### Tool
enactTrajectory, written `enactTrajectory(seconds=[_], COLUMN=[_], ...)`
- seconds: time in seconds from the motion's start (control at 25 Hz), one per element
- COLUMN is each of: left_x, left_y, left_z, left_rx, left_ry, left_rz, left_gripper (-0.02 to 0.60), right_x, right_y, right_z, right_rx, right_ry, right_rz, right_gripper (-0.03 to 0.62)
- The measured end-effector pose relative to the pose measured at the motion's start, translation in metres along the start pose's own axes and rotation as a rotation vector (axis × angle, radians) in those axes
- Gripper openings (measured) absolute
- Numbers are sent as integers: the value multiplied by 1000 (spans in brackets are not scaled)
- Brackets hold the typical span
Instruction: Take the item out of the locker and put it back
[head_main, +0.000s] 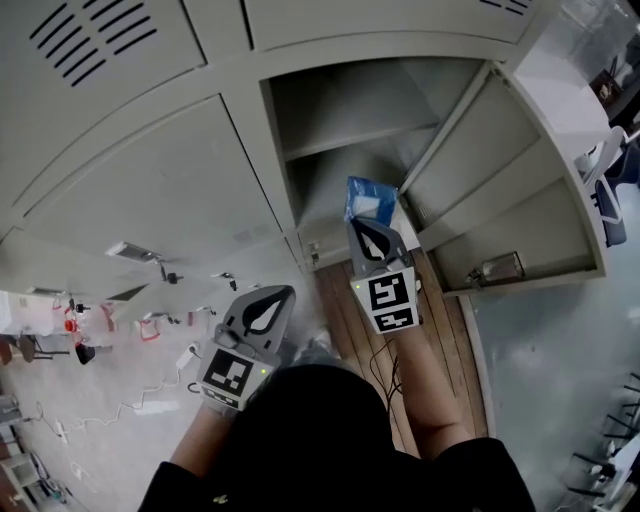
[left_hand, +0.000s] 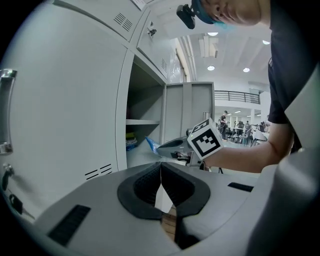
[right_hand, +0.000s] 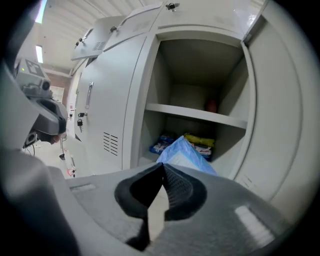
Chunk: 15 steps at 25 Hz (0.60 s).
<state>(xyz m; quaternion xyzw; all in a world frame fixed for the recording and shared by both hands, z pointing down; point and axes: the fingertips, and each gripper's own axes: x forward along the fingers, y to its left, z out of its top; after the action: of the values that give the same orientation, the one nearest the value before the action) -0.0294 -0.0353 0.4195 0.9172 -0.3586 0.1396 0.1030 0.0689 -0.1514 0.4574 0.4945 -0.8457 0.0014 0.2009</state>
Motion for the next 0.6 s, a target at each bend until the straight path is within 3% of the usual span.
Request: enactTrajectory(seconds=[0.6], left_x=[6], left_y=[20], left_z=[28], left_rx=[50], left_ry=[-49], left_rz=[-145], left_gripper=[6], right_x=[-94], right_y=[1], right_z=[65], right_rx=[53], right_ry=[-134], right_rz=[-167], right_gripper=[-2])
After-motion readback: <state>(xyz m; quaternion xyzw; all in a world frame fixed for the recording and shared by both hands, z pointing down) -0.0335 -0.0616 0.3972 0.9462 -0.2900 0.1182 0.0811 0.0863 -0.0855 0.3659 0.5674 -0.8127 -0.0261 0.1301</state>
